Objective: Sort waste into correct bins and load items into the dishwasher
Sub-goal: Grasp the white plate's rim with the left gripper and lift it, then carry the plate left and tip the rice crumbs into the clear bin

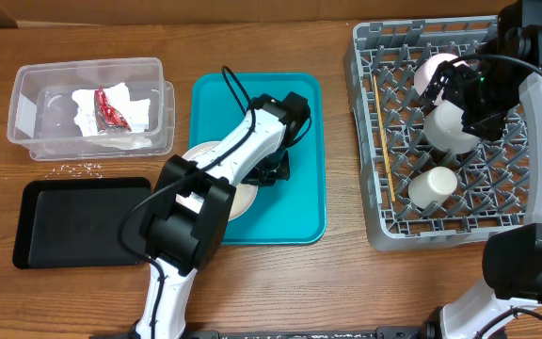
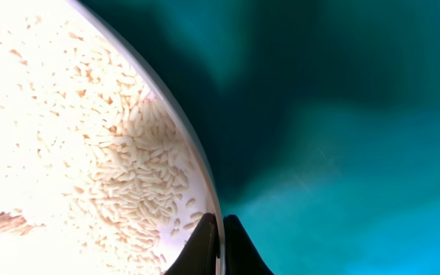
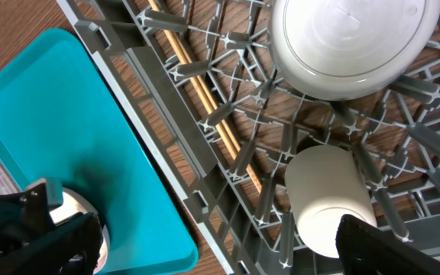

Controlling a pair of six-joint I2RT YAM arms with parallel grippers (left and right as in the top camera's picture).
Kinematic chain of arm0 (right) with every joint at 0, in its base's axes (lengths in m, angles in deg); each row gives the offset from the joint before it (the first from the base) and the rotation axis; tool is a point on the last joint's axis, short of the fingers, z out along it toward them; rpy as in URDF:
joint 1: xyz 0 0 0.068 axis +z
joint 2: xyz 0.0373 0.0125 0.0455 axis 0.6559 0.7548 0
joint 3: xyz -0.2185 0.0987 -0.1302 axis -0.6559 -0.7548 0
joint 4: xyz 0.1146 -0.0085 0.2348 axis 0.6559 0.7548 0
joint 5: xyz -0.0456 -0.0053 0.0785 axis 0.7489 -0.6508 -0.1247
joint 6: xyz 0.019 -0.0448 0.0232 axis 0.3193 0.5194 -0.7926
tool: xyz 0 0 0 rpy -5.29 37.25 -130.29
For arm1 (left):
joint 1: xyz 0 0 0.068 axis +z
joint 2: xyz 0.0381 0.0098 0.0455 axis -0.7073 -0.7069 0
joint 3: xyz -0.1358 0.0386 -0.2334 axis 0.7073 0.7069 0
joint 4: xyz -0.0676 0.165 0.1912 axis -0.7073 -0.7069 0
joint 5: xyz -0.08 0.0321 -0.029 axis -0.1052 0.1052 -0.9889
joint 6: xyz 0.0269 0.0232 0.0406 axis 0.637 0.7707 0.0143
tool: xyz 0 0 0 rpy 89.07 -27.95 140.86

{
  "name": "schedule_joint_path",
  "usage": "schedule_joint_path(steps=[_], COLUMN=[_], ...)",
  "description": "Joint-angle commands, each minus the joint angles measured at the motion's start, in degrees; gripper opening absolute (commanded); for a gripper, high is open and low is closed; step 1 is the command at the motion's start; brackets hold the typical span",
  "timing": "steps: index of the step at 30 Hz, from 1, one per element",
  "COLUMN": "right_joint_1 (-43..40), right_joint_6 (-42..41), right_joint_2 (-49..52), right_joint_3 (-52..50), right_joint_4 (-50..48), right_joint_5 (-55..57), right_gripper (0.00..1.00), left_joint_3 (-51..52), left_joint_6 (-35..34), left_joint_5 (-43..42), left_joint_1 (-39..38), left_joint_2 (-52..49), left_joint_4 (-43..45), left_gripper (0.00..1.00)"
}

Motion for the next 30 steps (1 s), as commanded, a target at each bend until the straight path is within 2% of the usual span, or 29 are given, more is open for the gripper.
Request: schedule_joint_path(steps=[1, 19, 27, 30], right_joint_1=[-0.4, -0.4, -0.4, -0.4], right_joint_6=[-0.1, -0.1, -0.1, -0.1], right_joint_2=[-1.0, -1.0, -1.0, -1.0], right_joint_3=[1.1, 1.1, 1.1, 1.1], right_joint_4=[-0.3, -0.3, -0.3, -0.3], right_joint_5=[-0.3, -0.3, -0.3, -0.3], right_gripper=[1.00, 1.00, 1.00, 1.00], left_joint_3=[-3.6, -18.3, -25.4, -28.5], left_joint_6=[0.1, 1.6, 1.7, 4.2], left_joint_5=[1.1, 1.5, 8.8, 10.2], left_joint_1=[0.0, 0.0, 0.0, 0.0], left_joint_2=[-1.1, -1.1, -1.1, -1.1], left_joint_4=[-1.4, -13.9, -19.2, -20.1], left_gripper=[0.04, 0.04, 0.04, 0.04])
